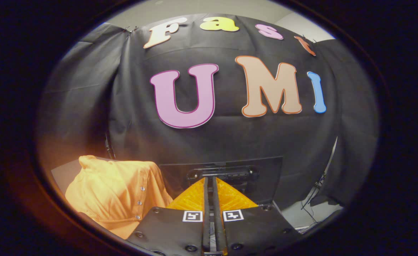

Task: Put the clothes into the washing machine and then close the washing machine lid.

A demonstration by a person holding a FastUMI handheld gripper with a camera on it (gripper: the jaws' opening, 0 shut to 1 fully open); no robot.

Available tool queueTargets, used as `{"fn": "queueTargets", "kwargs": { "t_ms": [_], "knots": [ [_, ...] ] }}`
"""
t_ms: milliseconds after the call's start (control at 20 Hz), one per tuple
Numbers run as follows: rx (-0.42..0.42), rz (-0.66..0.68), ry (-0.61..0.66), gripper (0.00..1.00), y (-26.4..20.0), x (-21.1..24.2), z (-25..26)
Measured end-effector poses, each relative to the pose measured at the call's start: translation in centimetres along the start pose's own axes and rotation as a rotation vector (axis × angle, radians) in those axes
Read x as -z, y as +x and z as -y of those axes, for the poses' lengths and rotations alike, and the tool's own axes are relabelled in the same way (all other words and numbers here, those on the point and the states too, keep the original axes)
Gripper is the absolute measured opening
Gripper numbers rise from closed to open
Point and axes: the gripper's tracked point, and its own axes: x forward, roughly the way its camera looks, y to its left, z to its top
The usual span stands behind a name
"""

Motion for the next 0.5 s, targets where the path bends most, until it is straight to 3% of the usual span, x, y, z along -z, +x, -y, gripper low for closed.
{"fn": "queueTargets", "kwargs": {
  "t_ms": [150,350,500],
  "knots": [
    [-0.055,-0.022,0.041,0.06,-0.2,1.3,-1.6],
    [-0.199,-0.050,0.107,0.07,-1.2,2.2,-6.1],
    [-0.316,-0.077,0.106,0.19,-2.7,3.0,-10.4]
  ]
}}
